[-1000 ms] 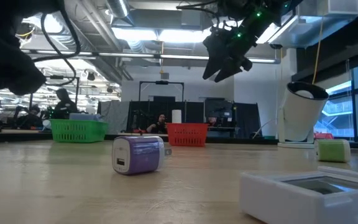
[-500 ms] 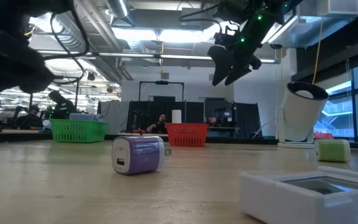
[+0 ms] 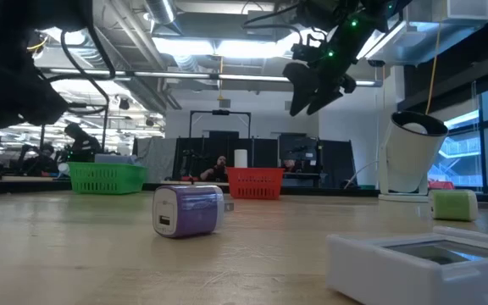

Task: Pick & Place Office items
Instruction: Put the red digital timer into the red bin

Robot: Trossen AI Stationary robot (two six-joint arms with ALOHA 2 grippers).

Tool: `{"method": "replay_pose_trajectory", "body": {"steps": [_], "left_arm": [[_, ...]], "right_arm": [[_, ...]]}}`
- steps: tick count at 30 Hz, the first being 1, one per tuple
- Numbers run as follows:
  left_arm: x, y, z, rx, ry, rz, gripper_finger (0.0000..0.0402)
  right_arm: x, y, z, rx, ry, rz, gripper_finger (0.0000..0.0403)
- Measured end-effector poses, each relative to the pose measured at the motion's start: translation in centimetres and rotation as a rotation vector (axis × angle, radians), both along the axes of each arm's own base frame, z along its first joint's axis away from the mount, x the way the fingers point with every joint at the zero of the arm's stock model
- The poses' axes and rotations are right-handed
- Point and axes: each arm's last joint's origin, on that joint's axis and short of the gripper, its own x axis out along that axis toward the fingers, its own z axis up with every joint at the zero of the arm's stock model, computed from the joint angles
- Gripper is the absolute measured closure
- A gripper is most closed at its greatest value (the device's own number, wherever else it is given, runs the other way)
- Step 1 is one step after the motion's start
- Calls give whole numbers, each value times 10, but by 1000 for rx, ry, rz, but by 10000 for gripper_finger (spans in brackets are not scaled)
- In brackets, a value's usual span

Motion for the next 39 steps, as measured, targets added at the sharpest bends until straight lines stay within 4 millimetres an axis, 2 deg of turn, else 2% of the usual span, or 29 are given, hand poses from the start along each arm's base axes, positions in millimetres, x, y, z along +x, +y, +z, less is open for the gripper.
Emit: {"method": "replay_pose_trajectory", "body": {"steps": [8, 19, 24, 32, 35, 39], "left_arm": [[-1, 2, -11, 52, 10, -34, 109], [5, -4, -26, 0, 64, -44, 113], [8, -5, -28, -19, 52, -51, 146], [13, 0, -28, -63, 47, -16, 244], [16, 4, -26, -60, 44, 5, 250], [30, 11, -15, 39, -73, 30, 250]], "right_arm": [[1, 1, 0, 33, -8, 31, 112], [2, 3, -1, 81, 1, 126, 112], [2, 3, -1, 80, 0, 126, 112], [2, 3, -1, 83, -2, 123, 112], [2, 3, -1, 95, -15, 106, 112], [2, 3, -2, 100, -18, 101, 111]]}}
